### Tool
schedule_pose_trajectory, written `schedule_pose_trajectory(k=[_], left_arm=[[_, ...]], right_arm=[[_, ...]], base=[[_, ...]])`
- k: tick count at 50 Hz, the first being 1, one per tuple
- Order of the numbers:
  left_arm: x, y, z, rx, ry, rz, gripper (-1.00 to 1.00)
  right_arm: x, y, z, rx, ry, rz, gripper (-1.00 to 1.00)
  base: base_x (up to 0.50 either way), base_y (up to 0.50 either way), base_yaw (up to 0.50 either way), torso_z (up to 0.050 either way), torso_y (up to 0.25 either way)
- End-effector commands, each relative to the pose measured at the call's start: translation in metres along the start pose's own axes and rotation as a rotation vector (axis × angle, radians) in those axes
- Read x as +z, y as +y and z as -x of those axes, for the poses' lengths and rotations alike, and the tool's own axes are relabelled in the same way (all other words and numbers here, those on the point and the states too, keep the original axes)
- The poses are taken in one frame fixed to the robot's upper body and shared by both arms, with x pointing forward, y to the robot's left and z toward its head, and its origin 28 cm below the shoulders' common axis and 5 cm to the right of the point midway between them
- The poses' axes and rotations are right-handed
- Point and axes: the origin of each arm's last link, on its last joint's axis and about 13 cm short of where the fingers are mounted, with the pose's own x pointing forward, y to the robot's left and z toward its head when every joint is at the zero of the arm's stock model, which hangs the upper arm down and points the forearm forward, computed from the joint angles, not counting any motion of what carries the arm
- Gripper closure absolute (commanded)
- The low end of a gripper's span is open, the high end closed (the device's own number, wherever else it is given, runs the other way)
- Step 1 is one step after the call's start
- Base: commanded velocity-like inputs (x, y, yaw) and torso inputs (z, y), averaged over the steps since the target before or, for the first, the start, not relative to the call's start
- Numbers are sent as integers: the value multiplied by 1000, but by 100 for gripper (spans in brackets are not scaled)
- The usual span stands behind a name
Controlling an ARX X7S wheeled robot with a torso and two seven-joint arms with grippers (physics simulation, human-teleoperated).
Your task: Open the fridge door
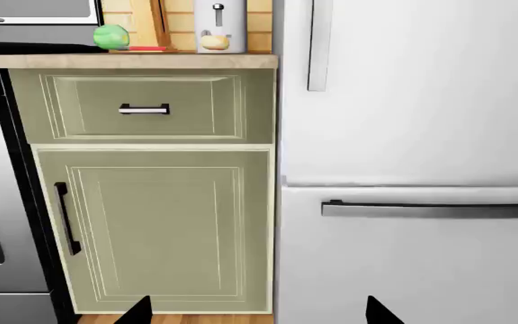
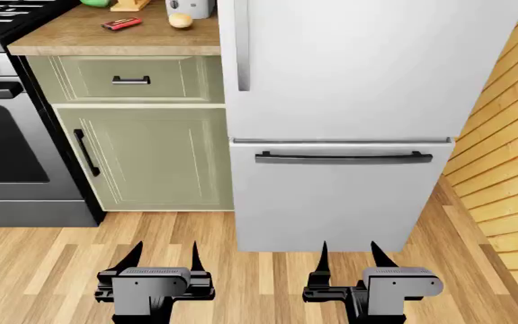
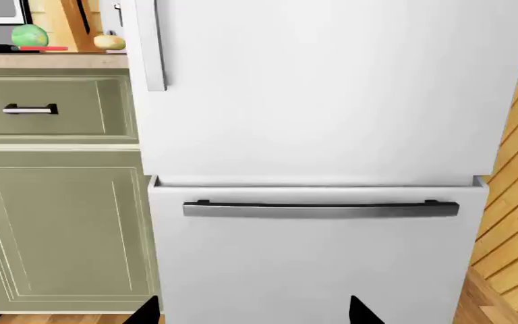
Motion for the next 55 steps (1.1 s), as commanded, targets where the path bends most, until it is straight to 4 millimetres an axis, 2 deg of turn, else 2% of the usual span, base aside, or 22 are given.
schedule_pose_trajectory(k=[1, 4, 9, 29, 55], left_arm=[[1, -1, 0, -5, 0, 1, -100], [0, -2, 0, -18, 4, -1, -100], [0, -2, 0, -21, 0, 0, -100], [-1, -2, 0, -22, -1, 1, -100], [-1, -2, 0, -20, -1, 2, -100]], right_arm=[[-2, 0, -1, -8, 8, 42, -100], [-1, -1, -5, -28, 0, 81, -100], [0, 1, -1, 28, -7, 71, -100], [-1, 1, 1, 58, 6, 44, -100], [-1, 2, 1, 54, 19, 41, -100]], base=[[0, 0, 0, 0, 0], [0, 0, 0, 0, 0], [0, 0, 0, 0, 0], [496, 6, 0, 0, 0], [459, 365, 0, 0, 1]])
